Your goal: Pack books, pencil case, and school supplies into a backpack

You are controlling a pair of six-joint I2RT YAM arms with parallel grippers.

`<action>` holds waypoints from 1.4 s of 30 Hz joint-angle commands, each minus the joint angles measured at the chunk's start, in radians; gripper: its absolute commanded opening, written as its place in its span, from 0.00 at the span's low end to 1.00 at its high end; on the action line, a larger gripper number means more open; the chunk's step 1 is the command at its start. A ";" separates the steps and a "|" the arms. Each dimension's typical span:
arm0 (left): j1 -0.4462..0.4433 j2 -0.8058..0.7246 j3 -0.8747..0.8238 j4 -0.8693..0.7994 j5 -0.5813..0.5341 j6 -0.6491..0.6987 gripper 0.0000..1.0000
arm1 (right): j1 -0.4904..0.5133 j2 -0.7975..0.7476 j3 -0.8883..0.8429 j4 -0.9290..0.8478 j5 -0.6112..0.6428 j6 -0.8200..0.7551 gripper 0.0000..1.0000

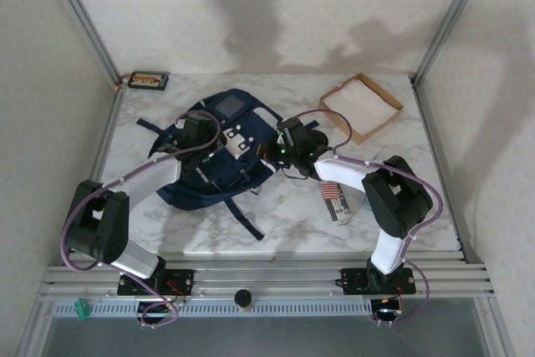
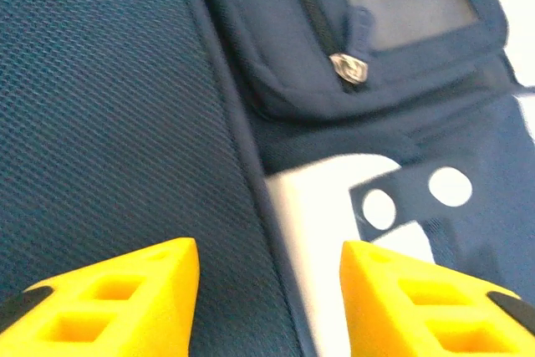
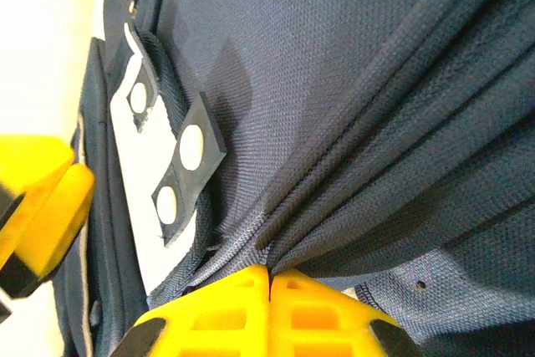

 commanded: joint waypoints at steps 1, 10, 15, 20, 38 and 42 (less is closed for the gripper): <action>-0.060 -0.160 -0.014 -0.107 0.007 -0.027 0.54 | 0.004 -0.017 -0.007 0.094 0.000 0.037 0.00; -0.191 -0.314 -0.126 -0.274 -0.028 -0.166 0.59 | 0.077 0.027 -0.012 -0.047 0.059 0.031 0.41; -0.258 -0.303 -0.116 -0.330 -0.078 -0.198 0.59 | 0.111 0.047 -0.004 -0.055 0.147 0.043 0.43; -0.305 -0.279 -0.111 -0.316 -0.092 -0.252 0.55 | 0.108 0.136 0.117 -0.081 0.129 0.017 0.18; -0.338 -0.126 0.044 -0.281 -0.092 -0.264 0.52 | 0.066 -0.069 -0.003 0.242 -0.091 0.238 0.00; -0.335 -0.124 0.053 -0.306 -0.141 -0.303 0.49 | 0.061 -0.088 -0.006 0.254 -0.098 0.238 0.00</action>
